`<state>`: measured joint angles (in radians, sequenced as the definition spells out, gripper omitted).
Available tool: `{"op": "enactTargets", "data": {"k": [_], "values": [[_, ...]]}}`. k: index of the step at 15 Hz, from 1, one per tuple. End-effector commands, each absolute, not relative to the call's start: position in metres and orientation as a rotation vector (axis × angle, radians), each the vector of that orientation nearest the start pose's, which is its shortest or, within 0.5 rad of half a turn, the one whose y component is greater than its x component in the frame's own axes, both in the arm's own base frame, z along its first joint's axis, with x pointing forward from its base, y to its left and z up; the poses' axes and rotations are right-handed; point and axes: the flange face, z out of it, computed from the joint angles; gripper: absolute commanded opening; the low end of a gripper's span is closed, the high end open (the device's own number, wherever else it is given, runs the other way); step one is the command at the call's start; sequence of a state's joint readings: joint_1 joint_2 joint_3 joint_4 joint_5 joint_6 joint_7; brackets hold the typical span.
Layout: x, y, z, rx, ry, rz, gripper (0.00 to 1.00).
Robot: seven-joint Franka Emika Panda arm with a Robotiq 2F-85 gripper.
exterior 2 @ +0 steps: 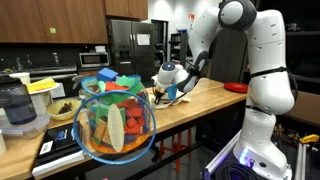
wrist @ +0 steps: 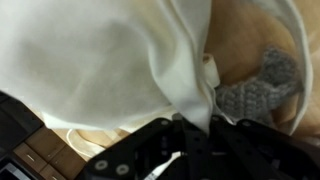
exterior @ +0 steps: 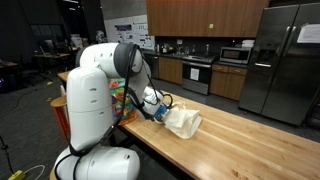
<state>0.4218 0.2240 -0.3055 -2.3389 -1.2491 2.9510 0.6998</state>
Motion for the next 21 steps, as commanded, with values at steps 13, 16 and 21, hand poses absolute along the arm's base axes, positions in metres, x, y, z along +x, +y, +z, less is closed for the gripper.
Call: {"op": "enactTargets", "data": {"k": [13, 16, 21], "values": [[0.371, -0.054, 0.218, -3.322, -0.054, -0.531, 0.01], [0.362, -0.087, 0.217, -3.295, 0.091, -0.526, 0.01], [0.342, -0.14, 0.215, -3.213, 0.321, -0.542, 0.01]]}}
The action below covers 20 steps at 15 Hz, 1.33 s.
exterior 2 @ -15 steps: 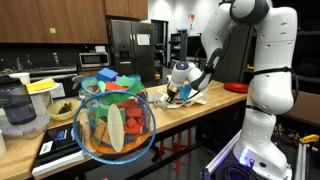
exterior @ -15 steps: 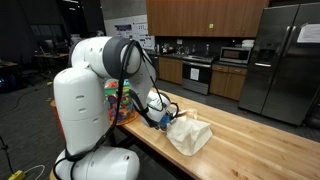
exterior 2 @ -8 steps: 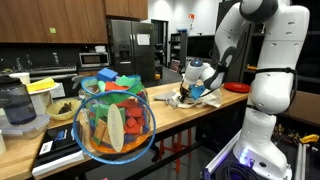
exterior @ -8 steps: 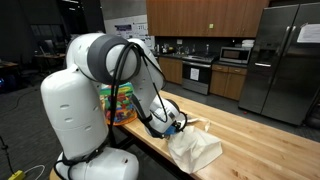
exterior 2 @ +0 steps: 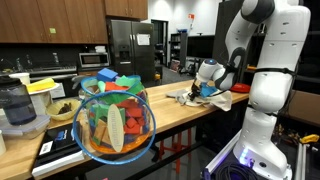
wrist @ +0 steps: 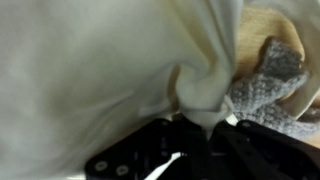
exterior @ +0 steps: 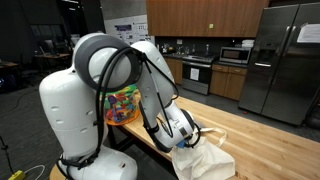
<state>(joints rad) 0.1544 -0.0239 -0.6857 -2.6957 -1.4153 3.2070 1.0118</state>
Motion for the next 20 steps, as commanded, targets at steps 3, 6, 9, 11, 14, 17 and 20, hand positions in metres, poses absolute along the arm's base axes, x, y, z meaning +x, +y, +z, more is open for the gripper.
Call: {"op": "enactTargets", "data": {"k": [3, 6, 9, 11, 14, 17, 20], "values": [[0.328, -0.168, 0.21, -3.139, 0.443, -0.569, 0.01], [0.316, -0.181, 0.209, -3.049, 0.537, -0.604, 0.01], [0.316, -0.175, 0.211, -3.009, 0.597, -0.61, 0.01], [0.322, -0.17, 0.21, -2.99, 0.63, -0.606, 0.01], [0.328, -0.17, 0.207, -2.966, 0.684, -0.601, 0.01], [0.335, -0.172, 0.204, -2.949, 0.731, -0.596, 0.01], [0.346, -0.172, 0.202, -2.924, 0.769, -0.596, 0.01]]}}
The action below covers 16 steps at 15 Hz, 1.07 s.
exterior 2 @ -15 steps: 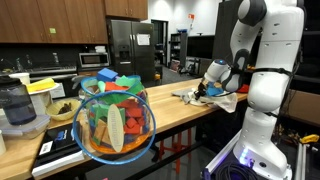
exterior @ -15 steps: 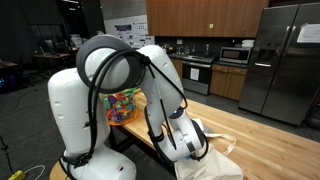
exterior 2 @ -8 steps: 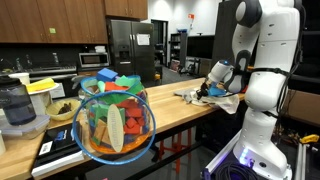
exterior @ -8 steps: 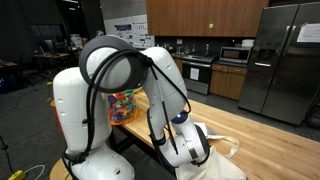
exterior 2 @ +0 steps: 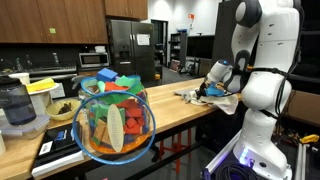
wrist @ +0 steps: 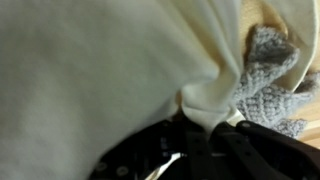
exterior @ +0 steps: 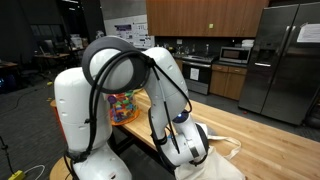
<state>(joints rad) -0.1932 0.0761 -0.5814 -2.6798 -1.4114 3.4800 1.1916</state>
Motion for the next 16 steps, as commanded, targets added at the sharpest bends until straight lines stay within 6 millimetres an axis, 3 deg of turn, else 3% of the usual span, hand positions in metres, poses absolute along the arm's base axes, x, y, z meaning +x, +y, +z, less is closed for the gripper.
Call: {"op": "enactTargets", "data": {"k": [1, 6, 16], "values": [[0.351, -0.17, 0.202, -2.913, 0.775, -0.596, 0.01], [0.377, -0.184, 0.194, -2.887, 0.755, -0.617, 0.01], [0.398, -0.252, 0.187, -2.995, 0.555, -0.66, 0.01]]}}
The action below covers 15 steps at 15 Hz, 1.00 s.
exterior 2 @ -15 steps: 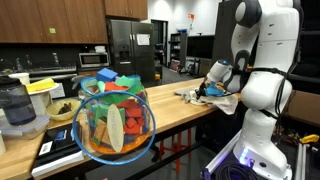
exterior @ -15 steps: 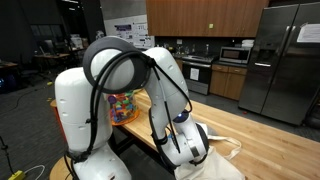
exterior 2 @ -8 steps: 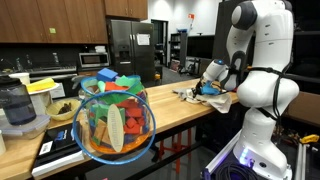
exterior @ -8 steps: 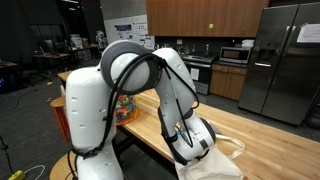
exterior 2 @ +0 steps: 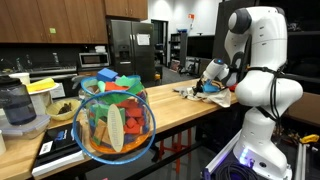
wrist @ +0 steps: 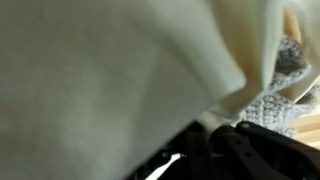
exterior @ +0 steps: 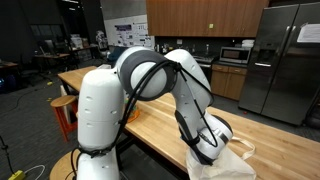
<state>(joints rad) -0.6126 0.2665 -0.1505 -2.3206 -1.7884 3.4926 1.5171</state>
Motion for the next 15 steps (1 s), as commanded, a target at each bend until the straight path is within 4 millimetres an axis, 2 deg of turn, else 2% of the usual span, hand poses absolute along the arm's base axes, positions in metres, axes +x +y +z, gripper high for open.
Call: {"op": "enactTargets", "data": {"k": [1, 8, 9, 10, 12, 14, 15], "values": [[0.401, -0.259, 0.187, -3.024, 0.51, -0.663, 0.01], [0.44, -0.289, 0.186, -3.187, 0.083, -0.708, 0.01], [0.466, -0.278, 0.194, -3.218, 0.002, -0.735, 0.01], [0.478, -0.268, 0.203, -3.237, -0.083, -0.752, 0.01], [0.497, -0.247, 0.221, -3.284, -0.269, -0.781, 0.01], [0.511, -0.223, 0.23, -3.315, -0.474, -0.786, 0.01], [0.524, -0.228, 0.253, -3.322, -0.595, -0.758, 0.01]]}}
